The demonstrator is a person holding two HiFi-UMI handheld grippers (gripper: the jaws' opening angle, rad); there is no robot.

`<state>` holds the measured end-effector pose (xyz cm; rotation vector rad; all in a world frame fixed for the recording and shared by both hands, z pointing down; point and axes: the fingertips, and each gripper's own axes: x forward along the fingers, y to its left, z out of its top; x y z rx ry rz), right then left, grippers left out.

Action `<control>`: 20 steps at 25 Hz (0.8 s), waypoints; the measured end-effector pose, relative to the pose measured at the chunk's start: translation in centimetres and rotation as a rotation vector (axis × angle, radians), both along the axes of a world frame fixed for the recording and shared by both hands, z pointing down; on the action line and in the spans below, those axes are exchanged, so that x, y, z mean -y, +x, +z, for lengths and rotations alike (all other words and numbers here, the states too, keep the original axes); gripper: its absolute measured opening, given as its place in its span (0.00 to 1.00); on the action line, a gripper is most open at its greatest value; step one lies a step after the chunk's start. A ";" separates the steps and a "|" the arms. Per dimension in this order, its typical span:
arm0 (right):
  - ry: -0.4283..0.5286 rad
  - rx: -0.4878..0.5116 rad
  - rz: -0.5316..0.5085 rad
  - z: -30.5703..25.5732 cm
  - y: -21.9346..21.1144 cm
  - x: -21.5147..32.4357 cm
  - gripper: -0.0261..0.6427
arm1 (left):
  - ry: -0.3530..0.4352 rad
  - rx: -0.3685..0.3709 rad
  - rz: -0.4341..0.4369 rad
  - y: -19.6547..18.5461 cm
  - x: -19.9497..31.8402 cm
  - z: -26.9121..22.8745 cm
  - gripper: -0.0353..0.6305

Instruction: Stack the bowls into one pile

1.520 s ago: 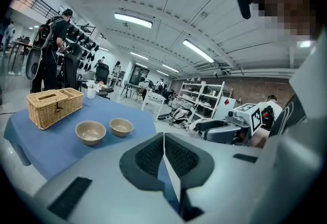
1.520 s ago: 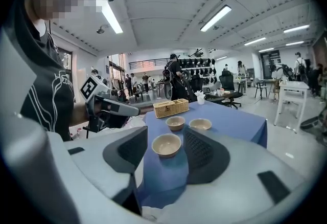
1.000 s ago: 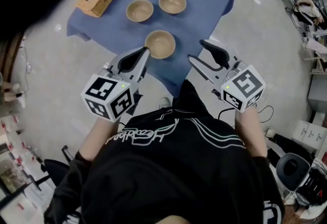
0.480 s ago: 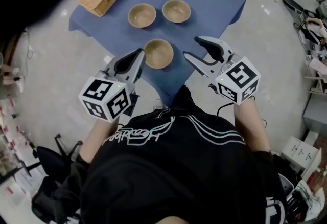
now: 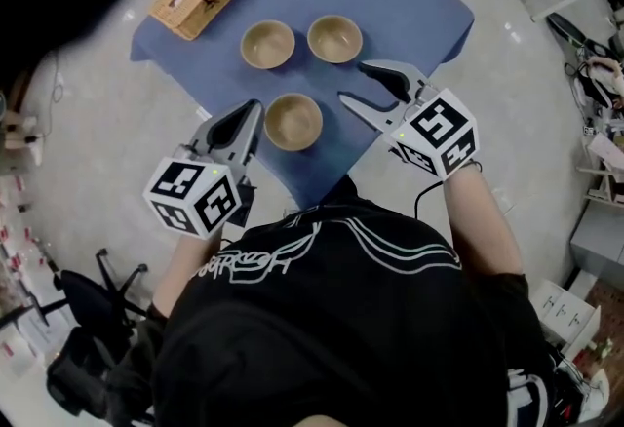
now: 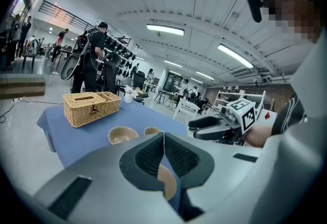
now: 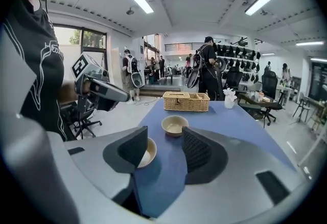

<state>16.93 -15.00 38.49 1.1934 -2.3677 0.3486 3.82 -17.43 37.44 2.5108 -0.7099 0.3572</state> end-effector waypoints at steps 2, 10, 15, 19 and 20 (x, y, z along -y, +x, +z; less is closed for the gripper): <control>-0.015 -0.020 -0.026 0.8 0.3 0.8 0.37 | -0.005 0.004 -0.027 -0.1 0.5 0.2 0.09; -0.083 -0.116 -0.116 5.6 1.4 3.5 0.37 | -0.033 0.006 -0.124 -0.4 2.1 1.3 0.09; -0.124 -0.138 -0.183 8.4 1.7 4.6 0.37 | -0.058 0.011 -0.196 -0.5 2.7 2.1 0.09; -0.125 -0.186 -0.235 10.2 2.3 5.5 0.37 | -0.079 0.018 -0.245 -0.6 3.2 3.0 0.09; -0.122 -0.197 -0.250 10.6 2.3 5.8 0.36 | -0.085 0.015 -0.257 -0.6 3.3 3.2 0.09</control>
